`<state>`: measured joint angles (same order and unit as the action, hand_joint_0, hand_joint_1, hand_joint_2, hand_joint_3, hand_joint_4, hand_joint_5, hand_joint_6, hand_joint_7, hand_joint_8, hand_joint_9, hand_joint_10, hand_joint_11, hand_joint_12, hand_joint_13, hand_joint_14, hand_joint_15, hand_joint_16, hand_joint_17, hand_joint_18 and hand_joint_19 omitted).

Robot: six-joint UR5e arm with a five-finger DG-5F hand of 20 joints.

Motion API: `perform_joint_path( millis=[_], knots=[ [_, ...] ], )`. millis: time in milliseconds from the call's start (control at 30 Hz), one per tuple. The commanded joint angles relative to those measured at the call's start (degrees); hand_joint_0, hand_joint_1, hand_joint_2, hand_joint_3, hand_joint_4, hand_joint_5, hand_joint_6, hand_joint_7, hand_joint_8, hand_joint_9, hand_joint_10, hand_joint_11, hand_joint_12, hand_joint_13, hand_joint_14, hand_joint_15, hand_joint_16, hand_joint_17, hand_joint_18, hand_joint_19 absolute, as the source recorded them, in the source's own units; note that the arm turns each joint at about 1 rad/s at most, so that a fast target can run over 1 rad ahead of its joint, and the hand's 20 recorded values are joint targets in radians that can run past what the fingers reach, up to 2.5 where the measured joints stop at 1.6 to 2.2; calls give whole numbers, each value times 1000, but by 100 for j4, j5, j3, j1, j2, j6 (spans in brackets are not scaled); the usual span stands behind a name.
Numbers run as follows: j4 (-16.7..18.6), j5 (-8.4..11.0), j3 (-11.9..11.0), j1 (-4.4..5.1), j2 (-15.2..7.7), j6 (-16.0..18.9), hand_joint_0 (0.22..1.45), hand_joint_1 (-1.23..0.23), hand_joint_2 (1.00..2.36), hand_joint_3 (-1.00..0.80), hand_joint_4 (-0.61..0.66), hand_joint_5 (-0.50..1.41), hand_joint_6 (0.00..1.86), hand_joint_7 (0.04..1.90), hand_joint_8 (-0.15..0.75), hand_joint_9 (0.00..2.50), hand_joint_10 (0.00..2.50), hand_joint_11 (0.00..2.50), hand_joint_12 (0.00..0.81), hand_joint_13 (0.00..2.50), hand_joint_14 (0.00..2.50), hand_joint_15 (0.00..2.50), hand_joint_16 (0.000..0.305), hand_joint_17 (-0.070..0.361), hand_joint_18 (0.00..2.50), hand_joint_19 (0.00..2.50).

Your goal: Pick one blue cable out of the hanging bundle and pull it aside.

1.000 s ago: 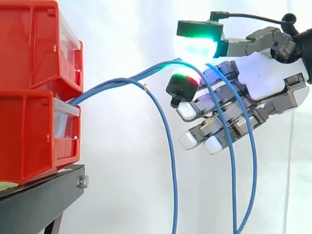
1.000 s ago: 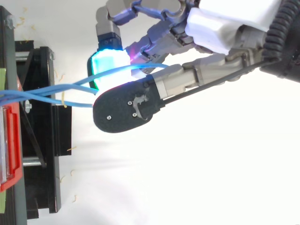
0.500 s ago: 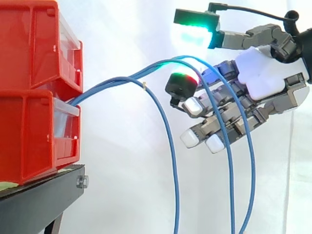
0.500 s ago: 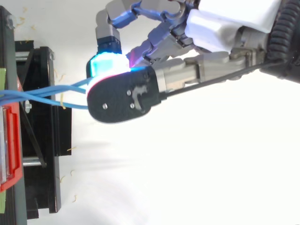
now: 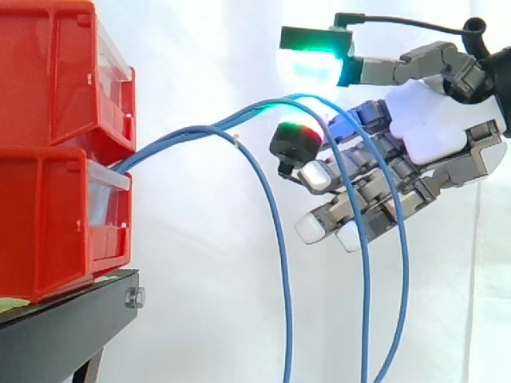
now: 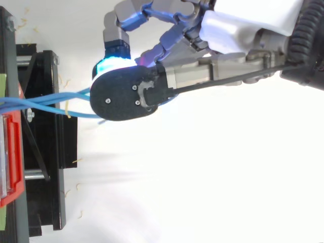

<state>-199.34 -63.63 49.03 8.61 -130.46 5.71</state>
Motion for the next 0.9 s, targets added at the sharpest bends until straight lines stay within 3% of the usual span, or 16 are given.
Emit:
perform_joint_path(
  millis=[0,300,400,467,500,533,667,733,867],
  knots=[
    [0,0,1,0,-6,0,583,-651,1010,-359,24,-115,797,1354,257,942,17,544,414,591,18,440,53,119,520,588],
    [0,0,-8,0,3,0,565,-731,1022,-76,55,-118,811,1498,281,957,20,582,425,610,18,448,55,125,549,564],
    [0,0,1,0,-6,0,575,-764,1022,-27,48,-132,849,1452,284,978,19,599,433,631,18,462,57,129,566,556],
    [0,0,1,0,3,0,574,-763,1021,-70,60,-137,855,1424,279,983,21,612,432,630,18,461,57,128,563,566],
    [0,0,1,0,3,0,517,-735,1007,-398,52,-138,856,1391,273,985,18,614,426,620,18,464,56,126,548,579],
    [0,0,1,-9,3,0,506,-712,1003,-459,46,-137,855,1371,278,988,21,607,431,619,18,462,57,128,551,576],
    [0,0,1,0,3,-9,456,-554,1000,-500,36,-130,837,1239,291,992,16,560,456,626,17,444,61,138,581,565],
    [0,0,1,0,-6,-18,462,-491,1000,-500,42,-124,817,1302,291,986,16,546,456,624,18,448,61,138,575,576],
    [0,0,1,0,3,-18,531,-534,1000,-500,72,-121,825,1410,287,1032,20,590,431,632,20,454,56,127,562,594]
  ],
)
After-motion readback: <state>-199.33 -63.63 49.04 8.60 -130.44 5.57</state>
